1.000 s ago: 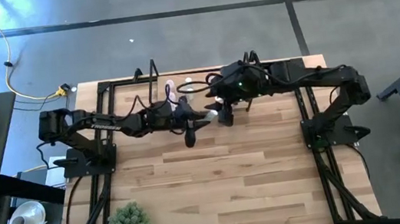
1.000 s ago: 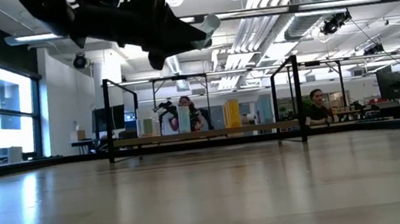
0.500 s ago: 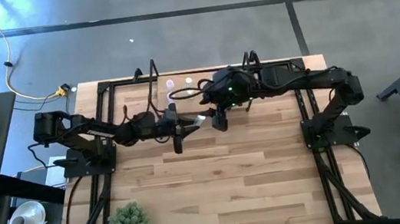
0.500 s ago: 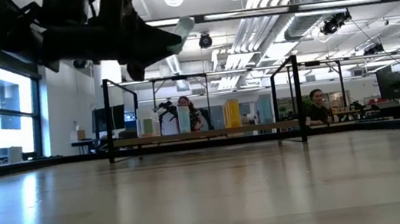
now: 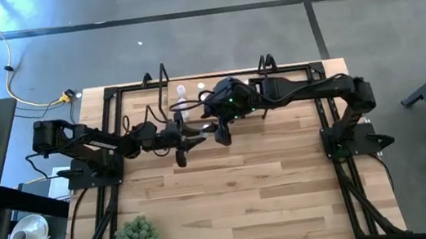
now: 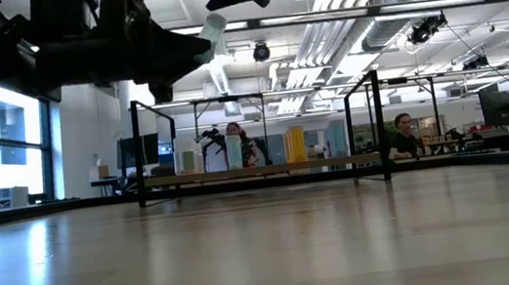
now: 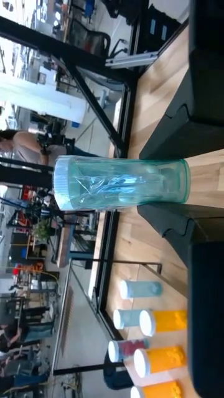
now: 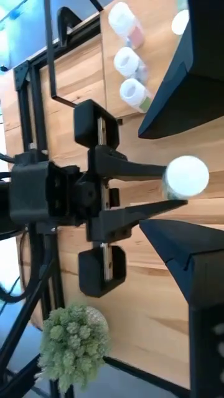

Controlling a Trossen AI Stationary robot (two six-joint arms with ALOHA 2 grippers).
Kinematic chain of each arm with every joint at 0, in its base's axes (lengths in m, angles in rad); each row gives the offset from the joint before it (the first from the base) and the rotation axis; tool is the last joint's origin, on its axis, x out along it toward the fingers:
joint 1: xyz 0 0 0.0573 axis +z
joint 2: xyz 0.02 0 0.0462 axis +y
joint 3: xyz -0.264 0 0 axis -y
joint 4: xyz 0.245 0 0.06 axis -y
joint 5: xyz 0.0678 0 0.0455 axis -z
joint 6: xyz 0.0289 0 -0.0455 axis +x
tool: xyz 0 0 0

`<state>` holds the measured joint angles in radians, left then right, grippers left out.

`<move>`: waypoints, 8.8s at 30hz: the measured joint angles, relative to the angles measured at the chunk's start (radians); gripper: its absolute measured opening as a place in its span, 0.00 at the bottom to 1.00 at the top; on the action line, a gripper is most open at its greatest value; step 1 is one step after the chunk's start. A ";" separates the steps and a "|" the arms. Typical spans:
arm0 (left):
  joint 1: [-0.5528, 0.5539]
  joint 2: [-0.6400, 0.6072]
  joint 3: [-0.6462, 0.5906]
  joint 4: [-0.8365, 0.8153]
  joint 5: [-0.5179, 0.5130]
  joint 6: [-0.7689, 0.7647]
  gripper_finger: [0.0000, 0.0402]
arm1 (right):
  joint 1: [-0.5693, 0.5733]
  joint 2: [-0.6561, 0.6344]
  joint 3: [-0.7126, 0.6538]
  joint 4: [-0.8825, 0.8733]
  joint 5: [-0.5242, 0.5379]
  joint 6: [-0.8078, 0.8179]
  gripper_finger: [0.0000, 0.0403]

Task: Pick and place medicine bottles onto shelf by color
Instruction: Put the green pill bottle on the shelf aligned with the other green pill bottles, then return to Home Position

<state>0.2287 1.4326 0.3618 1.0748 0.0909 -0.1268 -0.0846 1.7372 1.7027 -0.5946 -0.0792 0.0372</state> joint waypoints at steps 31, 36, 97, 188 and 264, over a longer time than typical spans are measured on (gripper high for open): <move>-0.010 0.001 0.000 0.047 -0.009 -0.019 0.22 | -0.007 0.052 0.000 -0.051 -0.002 0.035 0.52; -0.010 0.002 0.000 0.046 -0.010 -0.019 0.22 | -0.006 0.052 0.000 -0.053 -0.004 0.052 0.43; -0.119 -0.334 -0.002 -0.201 -0.022 0.095 0.50 | -0.190 0.062 0.000 -0.069 0.227 0.036 0.26; -0.119 -0.449 -0.002 -0.354 -0.024 0.051 0.50 | -0.219 0.352 0.000 0.031 0.158 -0.229 0.26; -0.118 -0.449 -0.002 -0.378 -0.024 0.051 0.50 | -0.207 0.350 0.210 -0.249 0.160 -0.232 0.40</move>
<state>0.1104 0.9833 0.3603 0.6969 0.0669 -0.0753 -0.2920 2.0869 1.9123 -0.8437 0.0804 -0.1952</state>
